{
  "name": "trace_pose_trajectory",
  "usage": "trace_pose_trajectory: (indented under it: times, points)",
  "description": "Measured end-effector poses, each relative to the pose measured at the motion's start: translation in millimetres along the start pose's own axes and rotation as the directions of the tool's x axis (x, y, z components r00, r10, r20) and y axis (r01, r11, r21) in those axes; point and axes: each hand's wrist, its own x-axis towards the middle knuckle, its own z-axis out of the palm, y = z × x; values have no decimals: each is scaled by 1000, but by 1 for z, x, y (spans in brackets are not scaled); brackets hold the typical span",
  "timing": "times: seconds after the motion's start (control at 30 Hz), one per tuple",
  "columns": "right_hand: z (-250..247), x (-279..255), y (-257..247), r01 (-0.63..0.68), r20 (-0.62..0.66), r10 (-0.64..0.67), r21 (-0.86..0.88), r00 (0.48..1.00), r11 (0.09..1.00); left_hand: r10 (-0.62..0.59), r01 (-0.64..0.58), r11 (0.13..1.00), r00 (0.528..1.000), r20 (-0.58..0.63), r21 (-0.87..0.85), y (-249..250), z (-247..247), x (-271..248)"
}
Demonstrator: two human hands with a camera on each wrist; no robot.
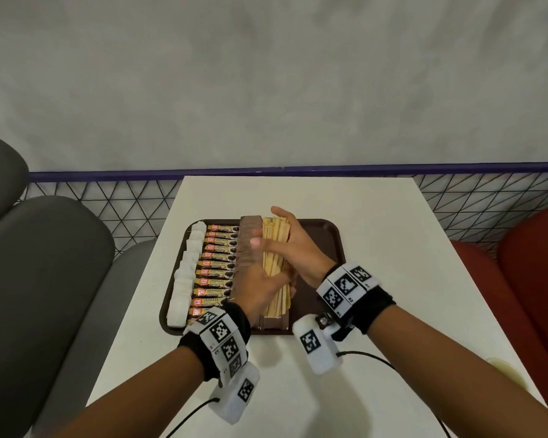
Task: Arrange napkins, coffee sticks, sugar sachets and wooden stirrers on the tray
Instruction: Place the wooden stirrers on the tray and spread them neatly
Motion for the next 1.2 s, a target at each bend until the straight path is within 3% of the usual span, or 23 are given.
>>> trace_pose_trajectory:
  times: [0.1,0.27,0.5,0.73,0.87,1.07,1.2]
  points:
    - [-4,3,11,11,-21,-8,126,1000,992,-72,68,996,994,82,52,-2,2,5]
    - [-19,-1,34,-56,-75,72,192,995,980,-212,217,976,932,292,16,-9,14,6]
    - [-54,4,57,-170,-39,180,192,983,967,-404,515,843,798,446,-157,-17,35,18]
    - [-75,14,62,-273,-15,282,210,959,939,-412,502,852,818,401,-150,-30,56,39]
    - [-90,20,70,-313,-88,332,176,939,933,-435,494,864,829,352,-93,-39,66,55]
    - [-120,21,78,-389,-290,444,228,848,892,-475,498,865,853,214,-64,-52,71,88]
    - [-128,20,82,-432,-306,517,306,799,849,-465,468,883,875,134,9,-67,81,108]
